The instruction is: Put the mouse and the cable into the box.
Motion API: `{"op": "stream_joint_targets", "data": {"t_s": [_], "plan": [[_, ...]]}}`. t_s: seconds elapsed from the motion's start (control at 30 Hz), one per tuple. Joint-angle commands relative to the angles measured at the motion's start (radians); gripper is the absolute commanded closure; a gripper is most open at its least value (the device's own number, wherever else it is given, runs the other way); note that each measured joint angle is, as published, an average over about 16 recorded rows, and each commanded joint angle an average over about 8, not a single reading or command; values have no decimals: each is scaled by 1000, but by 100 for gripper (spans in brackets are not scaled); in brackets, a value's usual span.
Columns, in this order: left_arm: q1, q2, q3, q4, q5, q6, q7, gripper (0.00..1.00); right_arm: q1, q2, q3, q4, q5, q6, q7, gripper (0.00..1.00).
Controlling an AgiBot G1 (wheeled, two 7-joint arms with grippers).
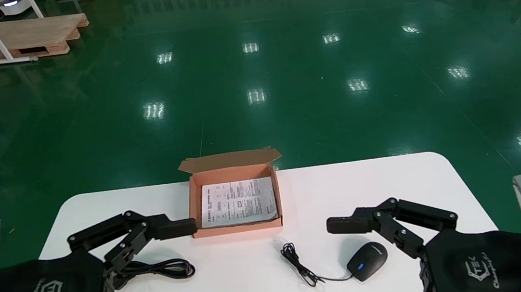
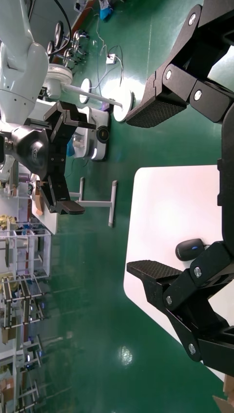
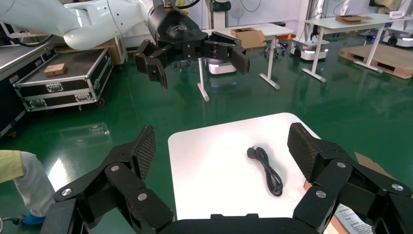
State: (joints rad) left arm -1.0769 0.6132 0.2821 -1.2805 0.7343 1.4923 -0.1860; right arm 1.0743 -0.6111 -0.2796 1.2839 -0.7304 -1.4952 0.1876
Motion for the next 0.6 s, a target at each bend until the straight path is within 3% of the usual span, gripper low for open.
{"op": "stream_joint_targets", "data": {"t_s": [0.03, 0.6], "plan": [[0, 0, 0, 0, 0, 0, 0, 0, 0, 0, 0, 0, 0, 0, 0, 0], [0, 0, 0, 0, 0, 0, 0, 0, 0, 0, 0, 0, 0, 0, 0, 0]]}}
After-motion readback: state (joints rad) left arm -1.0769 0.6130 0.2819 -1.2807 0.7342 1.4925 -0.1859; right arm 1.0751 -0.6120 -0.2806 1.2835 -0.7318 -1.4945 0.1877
